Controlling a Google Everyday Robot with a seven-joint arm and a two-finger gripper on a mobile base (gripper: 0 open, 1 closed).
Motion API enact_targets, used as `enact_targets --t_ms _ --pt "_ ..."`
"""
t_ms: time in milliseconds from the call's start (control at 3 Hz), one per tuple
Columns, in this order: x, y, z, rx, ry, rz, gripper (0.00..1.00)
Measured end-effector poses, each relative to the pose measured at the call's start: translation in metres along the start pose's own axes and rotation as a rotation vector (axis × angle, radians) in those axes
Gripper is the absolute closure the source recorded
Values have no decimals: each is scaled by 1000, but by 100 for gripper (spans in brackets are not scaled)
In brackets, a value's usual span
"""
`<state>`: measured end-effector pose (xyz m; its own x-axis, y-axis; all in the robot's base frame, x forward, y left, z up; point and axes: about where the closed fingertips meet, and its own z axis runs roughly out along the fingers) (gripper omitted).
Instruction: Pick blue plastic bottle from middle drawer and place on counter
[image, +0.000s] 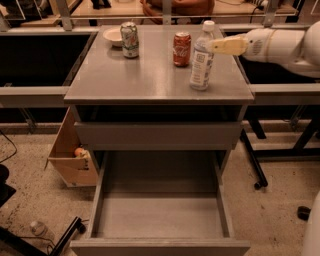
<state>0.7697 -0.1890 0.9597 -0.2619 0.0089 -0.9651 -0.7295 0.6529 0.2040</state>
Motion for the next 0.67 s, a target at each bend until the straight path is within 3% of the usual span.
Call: enact_targets --t_ms 333,667 --pt "-34 -6 -70 -11 11 16 0" --pt "-57 24 -139 -46 60 -31 0"
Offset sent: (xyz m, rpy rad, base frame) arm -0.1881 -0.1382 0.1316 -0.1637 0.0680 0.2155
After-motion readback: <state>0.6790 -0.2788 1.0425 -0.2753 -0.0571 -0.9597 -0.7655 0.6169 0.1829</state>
